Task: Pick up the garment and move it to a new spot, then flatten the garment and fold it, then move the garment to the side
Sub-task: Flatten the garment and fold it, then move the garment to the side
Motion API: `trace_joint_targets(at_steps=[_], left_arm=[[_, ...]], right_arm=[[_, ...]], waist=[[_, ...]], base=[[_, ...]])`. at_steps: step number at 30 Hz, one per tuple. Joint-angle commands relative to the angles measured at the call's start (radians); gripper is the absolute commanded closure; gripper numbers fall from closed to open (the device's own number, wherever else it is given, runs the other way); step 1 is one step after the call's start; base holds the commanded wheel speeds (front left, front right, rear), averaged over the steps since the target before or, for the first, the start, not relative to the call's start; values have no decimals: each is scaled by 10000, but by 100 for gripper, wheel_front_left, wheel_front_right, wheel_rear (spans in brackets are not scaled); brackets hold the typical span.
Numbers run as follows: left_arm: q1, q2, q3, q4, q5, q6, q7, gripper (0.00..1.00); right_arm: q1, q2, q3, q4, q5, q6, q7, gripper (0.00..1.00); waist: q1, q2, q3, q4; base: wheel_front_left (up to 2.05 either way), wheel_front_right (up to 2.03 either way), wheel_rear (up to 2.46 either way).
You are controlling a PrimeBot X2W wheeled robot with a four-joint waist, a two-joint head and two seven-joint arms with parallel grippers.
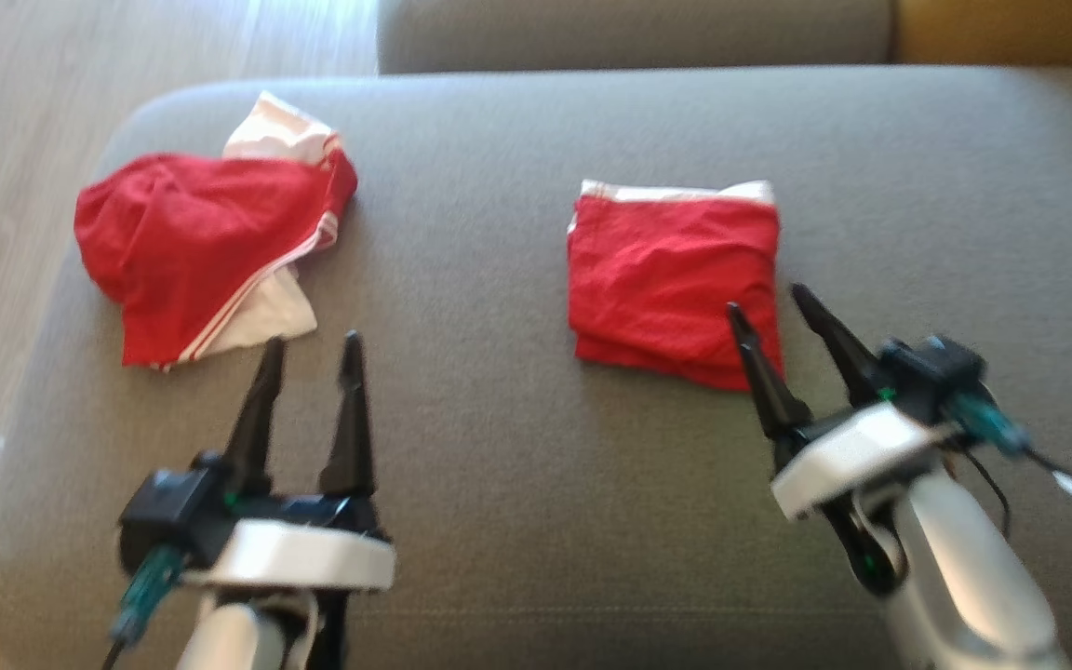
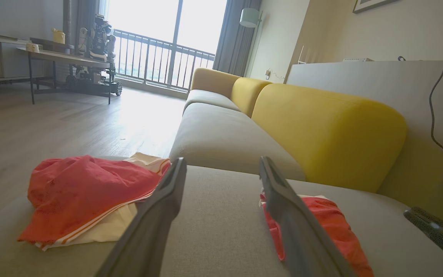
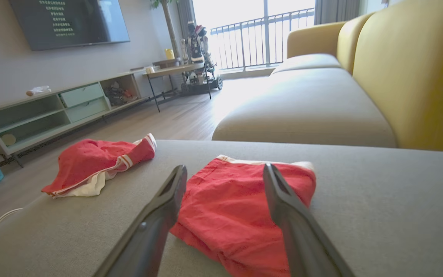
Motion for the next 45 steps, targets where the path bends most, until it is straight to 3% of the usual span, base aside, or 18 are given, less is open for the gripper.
trace_joint_targets(at_steps=[1, 8, 16, 45], left_arm=[[307, 33, 634, -511, 285, -95, -51, 0], [1536, 35, 1187, -814, 904, -279, -51, 0], [2210, 22, 1476, -799, 1222, -310, -51, 0], [2315, 19, 1050, -445, 1703, -222, -51, 0]], right_arm=[[700, 324, -423, -1115, -481, -2, -111, 0], [2579, 478, -1578, -2534, -1082, -2, -115, 0], [3823, 495, -1289, -3322, -1803, -2, -117, 0], [3883, 497, -1631, -3328, -1590, -2, -118, 0]], waist=[[1, 0, -542, -378], [1, 0, -946, -578], [1, 0, -1050, -613], [1, 0, -870, -218]], base=[[0, 0, 0], [0, 0, 0], [0, 0, 0], [0, 0, 0]])
